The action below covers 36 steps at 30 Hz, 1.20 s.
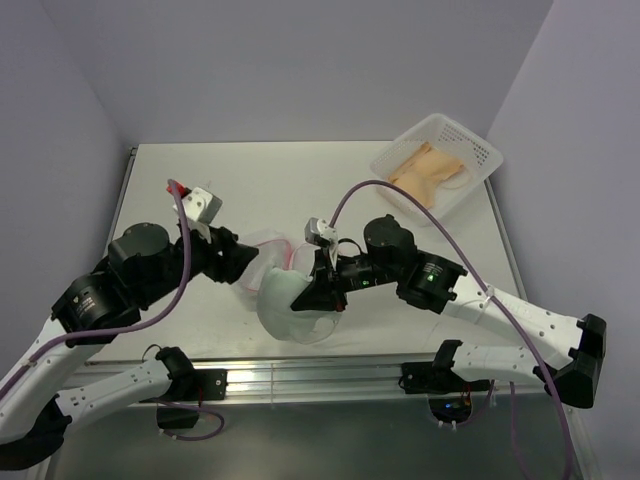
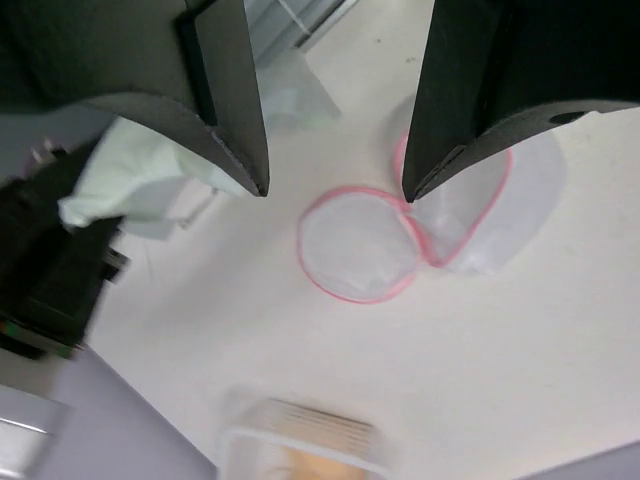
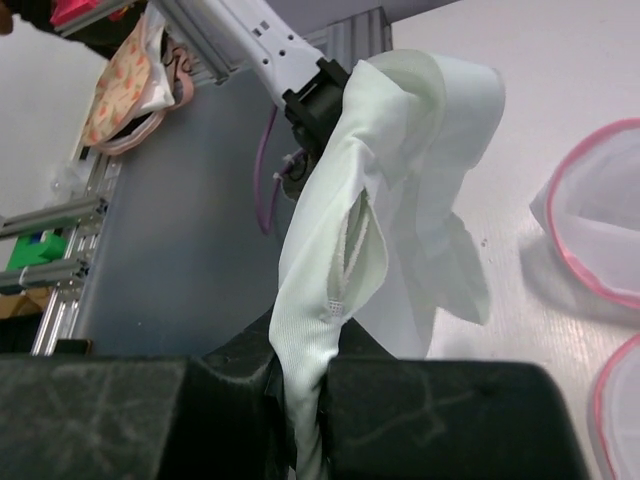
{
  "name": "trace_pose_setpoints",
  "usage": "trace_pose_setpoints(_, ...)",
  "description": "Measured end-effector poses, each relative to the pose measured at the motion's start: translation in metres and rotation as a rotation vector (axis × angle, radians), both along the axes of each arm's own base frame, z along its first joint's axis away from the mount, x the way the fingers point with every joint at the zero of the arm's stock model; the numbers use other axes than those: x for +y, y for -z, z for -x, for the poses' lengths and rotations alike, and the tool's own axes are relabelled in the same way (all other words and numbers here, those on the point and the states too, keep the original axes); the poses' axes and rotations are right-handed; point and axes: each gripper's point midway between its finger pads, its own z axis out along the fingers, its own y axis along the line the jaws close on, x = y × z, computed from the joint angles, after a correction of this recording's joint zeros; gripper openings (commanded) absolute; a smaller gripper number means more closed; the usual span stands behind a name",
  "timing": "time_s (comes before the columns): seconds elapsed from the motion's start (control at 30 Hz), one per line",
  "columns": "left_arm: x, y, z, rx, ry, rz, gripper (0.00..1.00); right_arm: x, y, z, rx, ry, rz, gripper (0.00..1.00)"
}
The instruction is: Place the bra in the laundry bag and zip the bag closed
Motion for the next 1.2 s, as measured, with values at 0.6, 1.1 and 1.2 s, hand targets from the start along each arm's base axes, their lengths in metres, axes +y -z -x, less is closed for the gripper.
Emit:
trace_pose_setpoints(0.6, 0.069, 0.159, -0.090, 0.328, -0.663, -0.034, 0.60, -0.023, -0.045, -0.074, 0.004, 0.493, -0.112, 0.00)
trace_pose_setpoints(1.1, 0.059, 0.193, -0.112, 0.364, -0.696, -0.059, 0.53, -0.022, -0.077, -0.102, 0.098, 0.651, -0.272, 0.00)
trace_pose_setpoints(1.2, 0.058, 0.195, -0.113, 0.367, -0.698, -0.062, 0.50, -0.016, -0.073, -0.106, 0.119, 0.656, -0.268, 0.00)
